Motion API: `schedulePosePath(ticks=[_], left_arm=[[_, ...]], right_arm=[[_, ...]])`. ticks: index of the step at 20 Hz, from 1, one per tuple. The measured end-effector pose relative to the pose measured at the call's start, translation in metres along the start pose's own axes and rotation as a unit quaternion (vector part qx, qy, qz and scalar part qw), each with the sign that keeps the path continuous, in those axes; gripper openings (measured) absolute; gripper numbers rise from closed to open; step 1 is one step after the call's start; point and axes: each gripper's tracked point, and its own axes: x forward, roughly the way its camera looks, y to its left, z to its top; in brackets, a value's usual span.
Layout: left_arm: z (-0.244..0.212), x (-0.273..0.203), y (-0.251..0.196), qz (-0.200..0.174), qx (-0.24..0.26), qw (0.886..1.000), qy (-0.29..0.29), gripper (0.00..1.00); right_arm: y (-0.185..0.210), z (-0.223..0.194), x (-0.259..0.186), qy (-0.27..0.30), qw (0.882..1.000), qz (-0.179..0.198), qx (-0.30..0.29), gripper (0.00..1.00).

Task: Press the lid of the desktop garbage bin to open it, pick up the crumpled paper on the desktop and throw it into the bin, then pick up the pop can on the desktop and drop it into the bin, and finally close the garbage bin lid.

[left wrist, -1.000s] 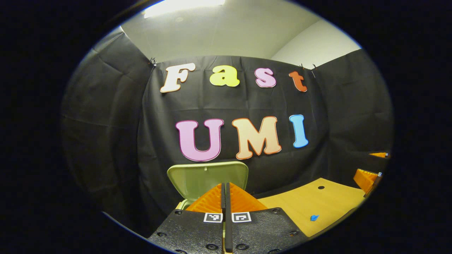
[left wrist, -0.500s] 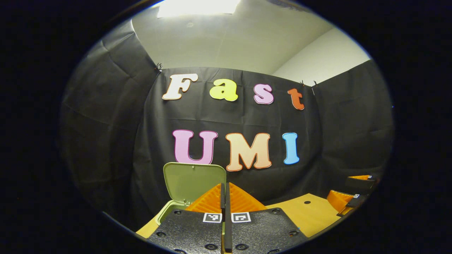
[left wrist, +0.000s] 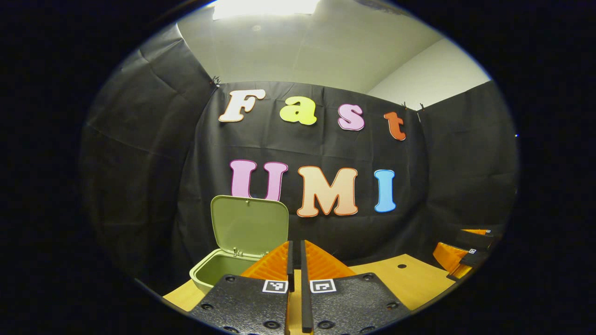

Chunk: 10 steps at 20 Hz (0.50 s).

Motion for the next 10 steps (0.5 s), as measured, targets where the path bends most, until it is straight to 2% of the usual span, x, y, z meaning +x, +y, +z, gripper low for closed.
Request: schedulePosePath(ticks=[4, 5, 6, 7, 9, 10], left_arm=[[-0.014, 0.001, -0.016, -0.005, -0.007, 1.0, 0.01, 0.19], [-0.019, 0.001, -0.028, -0.019, -0.005, 1.0, 0.017, 0.33], [-0.023, 0.001, -0.038, -0.033, -0.005, 0.999, 0.024, 0.37], [-0.024, 0.002, -0.044, -0.039, -0.005, 0.999, 0.024, 0.53], [-0.02, 0.003, -0.044, -0.03, 0.005, 0.999, 0.014, 0.84], [-0.019, 0.001, -0.045, -0.025, 0.01, 1.0, 0.01, 0.92]], right_arm=[[-0.017, -0.01, 0.009, 0.012, 1.0, 0.003, 0.0, 0.98], [-0.021, -0.011, 0.012, 0.014, 1.0, 0.003, 0.001, 0.98], [-0.024, -0.012, 0.013, 0.015, 1.0, 0.004, 0.001, 0.98], [-0.028, -0.014, 0.015, 0.016, 1.0, 0.004, 0.0, 0.98], [-0.033, -0.018, 0.019, 0.019, 1.0, 0.006, -0.002, 0.98], [-0.035, -0.019, 0.02, 0.02, 1.0, 0.008, -0.002, 0.98]])
